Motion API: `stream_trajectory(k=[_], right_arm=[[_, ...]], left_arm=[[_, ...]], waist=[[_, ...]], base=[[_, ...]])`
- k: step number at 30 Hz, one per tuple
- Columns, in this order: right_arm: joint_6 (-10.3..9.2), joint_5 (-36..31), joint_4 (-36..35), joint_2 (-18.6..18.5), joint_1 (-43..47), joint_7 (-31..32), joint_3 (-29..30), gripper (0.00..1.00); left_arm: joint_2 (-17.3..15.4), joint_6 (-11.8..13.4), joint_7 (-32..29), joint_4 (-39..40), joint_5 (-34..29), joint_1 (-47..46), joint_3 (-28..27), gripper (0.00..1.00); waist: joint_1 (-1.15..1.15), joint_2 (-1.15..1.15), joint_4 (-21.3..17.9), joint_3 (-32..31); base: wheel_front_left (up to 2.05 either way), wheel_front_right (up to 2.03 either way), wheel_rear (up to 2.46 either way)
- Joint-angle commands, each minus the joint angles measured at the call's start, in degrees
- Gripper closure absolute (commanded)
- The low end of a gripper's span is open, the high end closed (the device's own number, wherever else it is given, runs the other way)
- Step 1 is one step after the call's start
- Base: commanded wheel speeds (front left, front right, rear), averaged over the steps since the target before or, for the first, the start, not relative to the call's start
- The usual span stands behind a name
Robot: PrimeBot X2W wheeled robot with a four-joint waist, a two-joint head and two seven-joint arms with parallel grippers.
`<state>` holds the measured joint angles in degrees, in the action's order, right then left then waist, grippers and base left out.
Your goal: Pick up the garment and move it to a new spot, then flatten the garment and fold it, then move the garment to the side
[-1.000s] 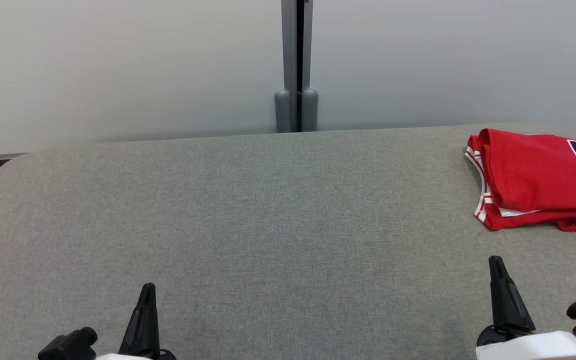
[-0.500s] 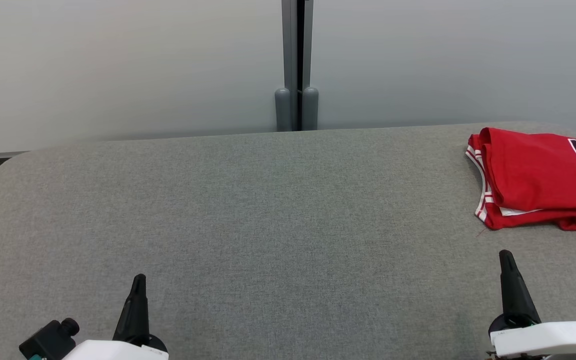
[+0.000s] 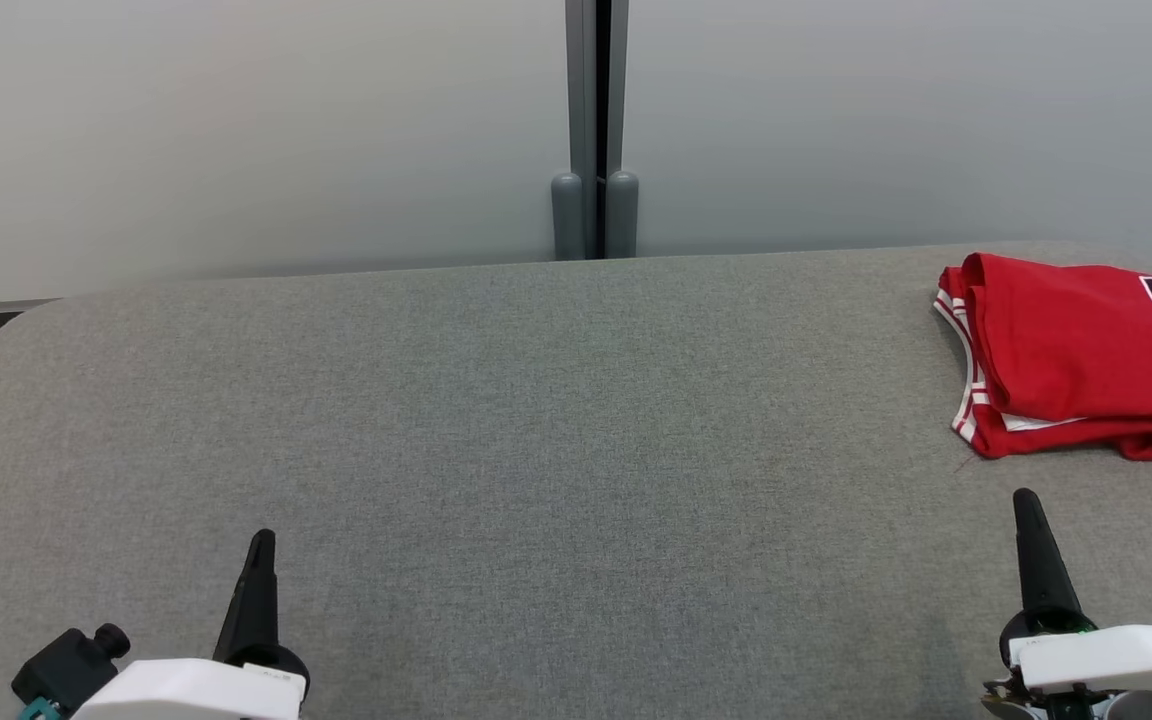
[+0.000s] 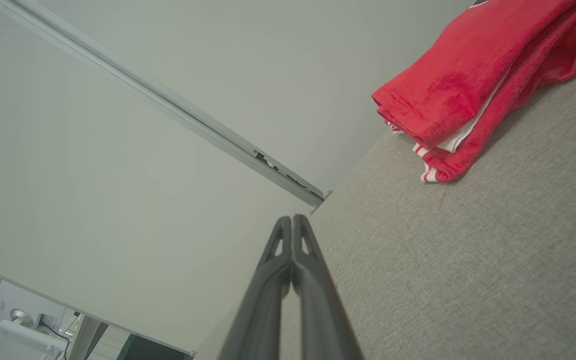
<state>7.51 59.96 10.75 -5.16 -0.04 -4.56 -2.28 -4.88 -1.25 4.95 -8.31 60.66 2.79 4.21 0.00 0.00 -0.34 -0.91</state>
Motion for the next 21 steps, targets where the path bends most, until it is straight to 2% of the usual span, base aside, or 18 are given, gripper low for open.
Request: stream_trajectory(k=[1,21], right_arm=[[-0.01,1.4,-0.2,-0.5,-1.2,0.3,0.3,1.00],[-0.01,14.0,1.0,-0.3,-3.1,3.5,2.4,1.00]], left_arm=[[-0.4,-0.6,-0.3,0.3,1.3,-1.7,-0.5,1.00],[-0.6,-2.8,-3.4,-1.9,13.8,-4.5,-3.1,1.00]], waist=[[0.00,0.00,0.0,0.0],[0.00,0.00,0.1,0.3]], base=[[0.00,0.00,0.00],[0.00,0.00,0.00]])
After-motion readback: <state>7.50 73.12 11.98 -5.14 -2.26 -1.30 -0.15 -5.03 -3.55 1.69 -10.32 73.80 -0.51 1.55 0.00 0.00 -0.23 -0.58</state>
